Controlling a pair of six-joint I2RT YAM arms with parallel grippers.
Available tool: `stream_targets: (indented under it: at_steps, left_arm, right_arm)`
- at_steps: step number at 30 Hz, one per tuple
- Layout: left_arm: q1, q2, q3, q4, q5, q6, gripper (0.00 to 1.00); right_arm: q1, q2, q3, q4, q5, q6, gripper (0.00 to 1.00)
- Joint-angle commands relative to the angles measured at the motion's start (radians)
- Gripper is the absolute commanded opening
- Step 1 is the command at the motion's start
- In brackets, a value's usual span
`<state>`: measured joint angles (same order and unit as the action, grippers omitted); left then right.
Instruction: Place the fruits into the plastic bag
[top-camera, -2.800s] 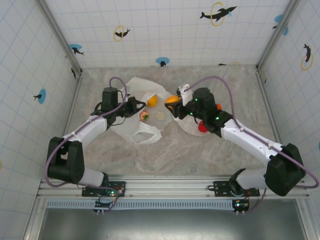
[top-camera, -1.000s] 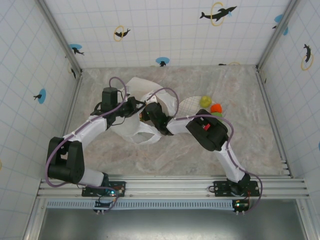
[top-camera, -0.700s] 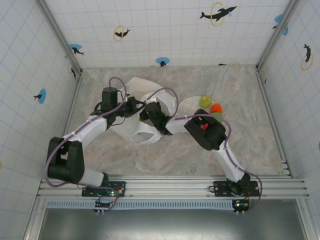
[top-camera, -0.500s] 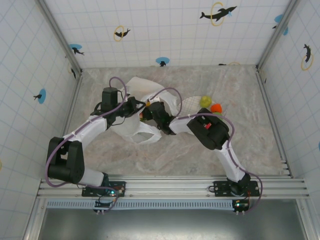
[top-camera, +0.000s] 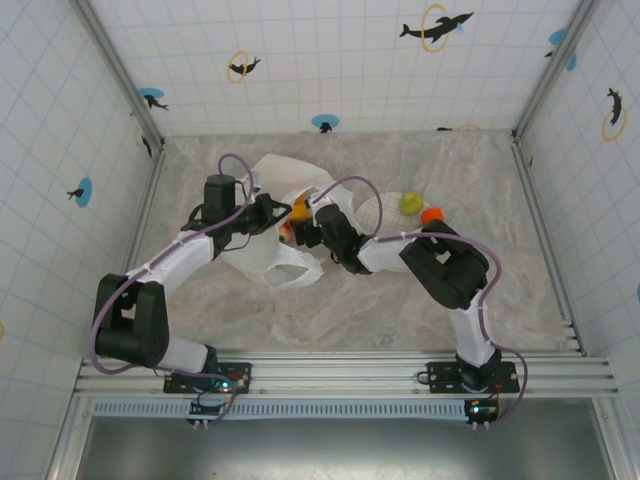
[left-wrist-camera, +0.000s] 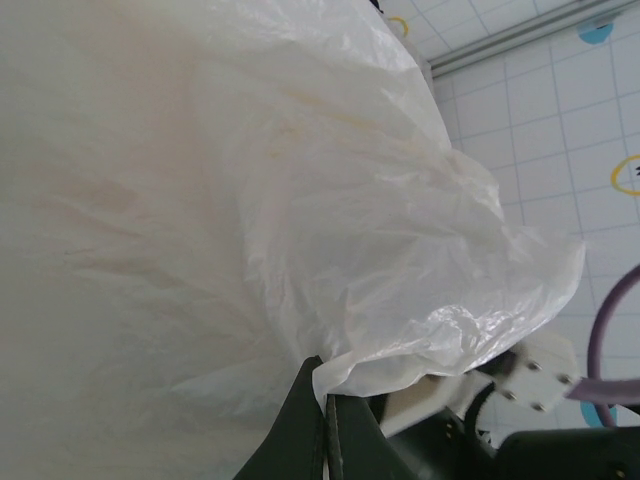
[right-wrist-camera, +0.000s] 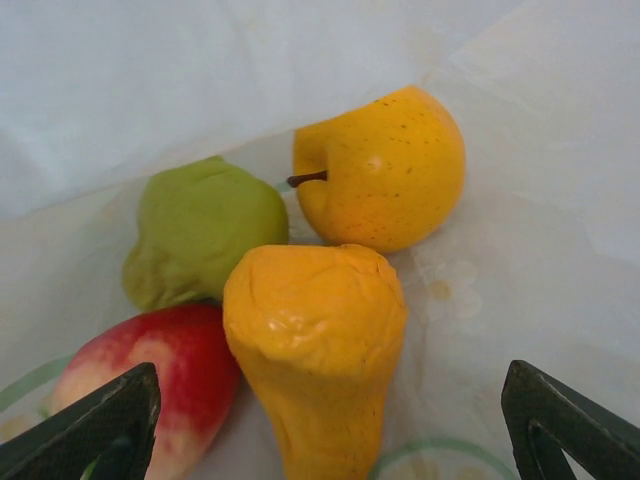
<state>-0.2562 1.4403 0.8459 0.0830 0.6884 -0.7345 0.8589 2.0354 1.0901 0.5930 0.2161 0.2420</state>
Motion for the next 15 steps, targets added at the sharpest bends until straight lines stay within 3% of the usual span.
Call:
stream_targets:
  at_steps: [1,15]
  left_arm:
    - [0.006,-0.011,0.005,-0.006,0.008,0.0,0.0]
    - [0.005,-0.005,0.007,-0.009,0.003,0.001,0.0]
  right_arm:
    - [0.0,-0.076,-0.05,-0.026,-0.066,-0.044,0.89]
    - [0.01,-0.292,-0.215,-0.222,-0.328,-0.23,0.87]
